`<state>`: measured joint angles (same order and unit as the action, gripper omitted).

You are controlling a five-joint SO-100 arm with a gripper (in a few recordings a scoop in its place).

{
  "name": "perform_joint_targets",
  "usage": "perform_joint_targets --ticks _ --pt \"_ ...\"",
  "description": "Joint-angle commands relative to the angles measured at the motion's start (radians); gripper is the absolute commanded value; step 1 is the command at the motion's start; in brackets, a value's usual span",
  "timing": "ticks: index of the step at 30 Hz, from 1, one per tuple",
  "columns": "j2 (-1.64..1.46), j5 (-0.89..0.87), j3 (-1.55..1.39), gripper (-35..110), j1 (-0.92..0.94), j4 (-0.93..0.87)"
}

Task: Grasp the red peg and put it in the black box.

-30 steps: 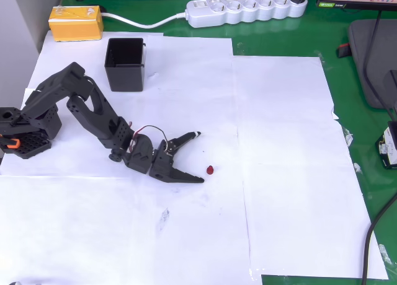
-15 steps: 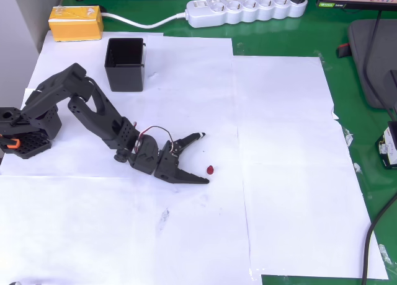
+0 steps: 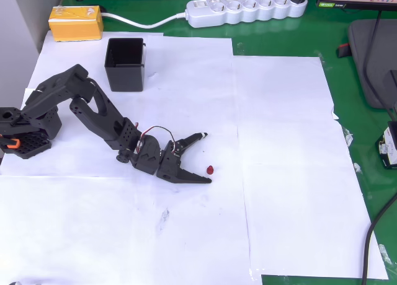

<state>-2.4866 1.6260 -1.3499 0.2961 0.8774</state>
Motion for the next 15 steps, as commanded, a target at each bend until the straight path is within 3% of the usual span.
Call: perform_joint_targets --ticks 1,15 --pt "0.002 0.002 -0.044 56 -0.006 -0.003" --pt "0.000 0.000 -0.049 55 -0.021 0.000"
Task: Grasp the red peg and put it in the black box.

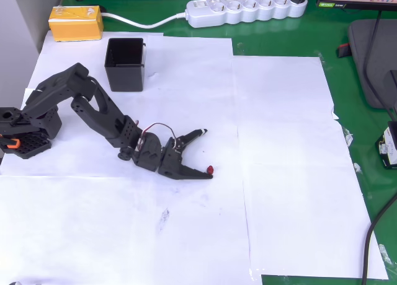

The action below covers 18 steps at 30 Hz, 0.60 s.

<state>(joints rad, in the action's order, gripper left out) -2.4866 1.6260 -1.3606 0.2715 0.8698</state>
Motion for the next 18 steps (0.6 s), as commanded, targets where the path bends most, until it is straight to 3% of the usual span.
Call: perform_joint_targets --ticks 1,18 --pt "0.000 -0.002 -0.038 56 0.003 0.008" --pt "0.002 -0.008 -0.029 55 0.012 0.006"
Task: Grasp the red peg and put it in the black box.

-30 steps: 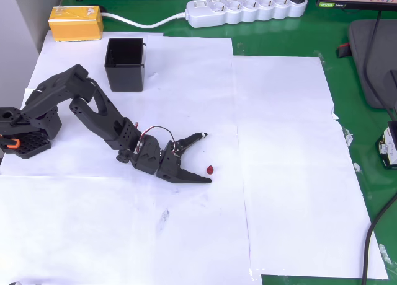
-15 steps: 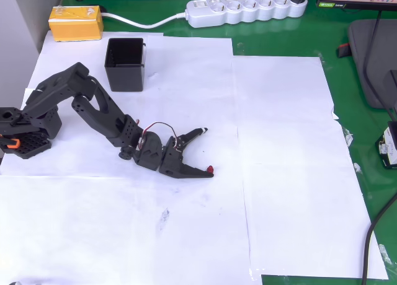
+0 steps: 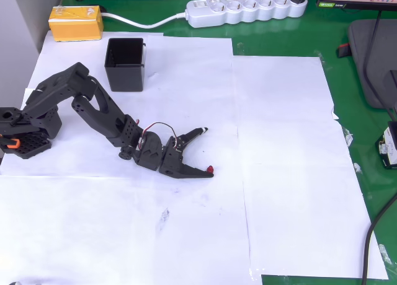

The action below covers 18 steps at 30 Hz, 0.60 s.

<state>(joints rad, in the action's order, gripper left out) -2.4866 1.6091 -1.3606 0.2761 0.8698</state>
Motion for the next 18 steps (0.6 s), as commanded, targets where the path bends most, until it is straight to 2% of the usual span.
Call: perform_joint_targets --ticks 1,5,8,10,13,15,18 --pt "0.002 0.009 -0.029 55 0.008 0.008" --pt "0.002 0.009 -0.028 50 0.003 0.009" --pt "0.000 0.014 -0.028 41 0.002 0.009" --pt "0.000 0.014 -0.028 24 0.000 0.009" --pt "0.000 0.018 -0.026 13 0.002 0.009" --pt "0.003 0.021 -0.017 1 0.000 0.009" --pt "0.005 0.023 -0.017 0 0.000 0.009"
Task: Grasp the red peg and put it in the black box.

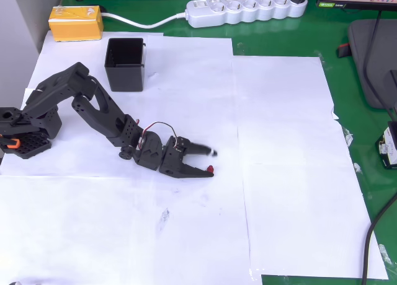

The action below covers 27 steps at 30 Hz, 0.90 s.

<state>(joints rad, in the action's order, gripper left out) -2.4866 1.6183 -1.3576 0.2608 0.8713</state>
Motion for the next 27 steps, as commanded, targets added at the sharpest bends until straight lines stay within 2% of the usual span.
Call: perform_joint_targets --ticks 1,20,27 --pt "0.005 0.014 -0.020 0 0.017 0.008" --pt "0.077 0.025 0.005 0 0.023 -0.029" --pt "0.411 -0.015 -0.048 0 -0.034 -0.344"
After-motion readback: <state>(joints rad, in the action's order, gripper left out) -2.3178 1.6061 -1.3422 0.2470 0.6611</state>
